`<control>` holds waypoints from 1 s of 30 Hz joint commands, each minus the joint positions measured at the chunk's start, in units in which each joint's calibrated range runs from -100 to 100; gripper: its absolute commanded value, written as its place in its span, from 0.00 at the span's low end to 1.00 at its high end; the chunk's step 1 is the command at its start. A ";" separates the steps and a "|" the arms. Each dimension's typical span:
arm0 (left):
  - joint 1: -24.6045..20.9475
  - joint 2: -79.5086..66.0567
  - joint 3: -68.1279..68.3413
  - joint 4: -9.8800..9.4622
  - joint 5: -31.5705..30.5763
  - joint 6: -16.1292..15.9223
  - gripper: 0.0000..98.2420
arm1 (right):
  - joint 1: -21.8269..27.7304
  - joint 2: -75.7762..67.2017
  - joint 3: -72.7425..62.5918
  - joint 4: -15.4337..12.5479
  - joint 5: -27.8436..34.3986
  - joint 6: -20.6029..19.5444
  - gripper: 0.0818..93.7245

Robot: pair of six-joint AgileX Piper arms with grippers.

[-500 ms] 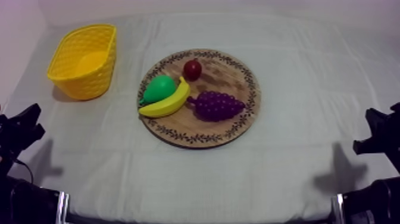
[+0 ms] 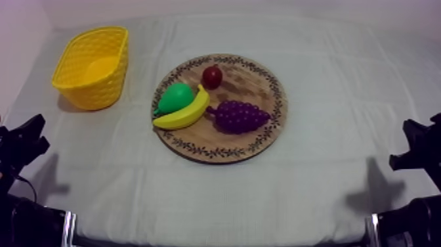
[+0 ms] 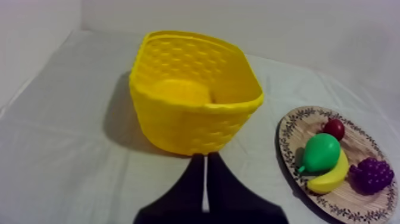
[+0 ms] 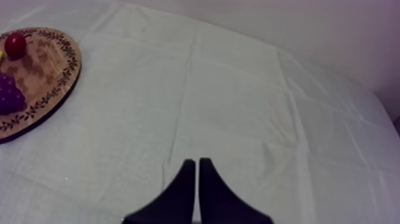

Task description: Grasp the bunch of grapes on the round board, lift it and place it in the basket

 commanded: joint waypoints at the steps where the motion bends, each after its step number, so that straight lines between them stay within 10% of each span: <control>1: 1.21 0.00 0.02 -0.01 -0.03 -0.27 0.00 | 0.02 0.00 -0.04 -0.02 0.00 0.01 0.00; 30: 18.04 6.63 -3.54 -1.39 5.85 -2.20 0.00 | 0.02 0.00 -0.04 -0.02 0.00 0.01 0.00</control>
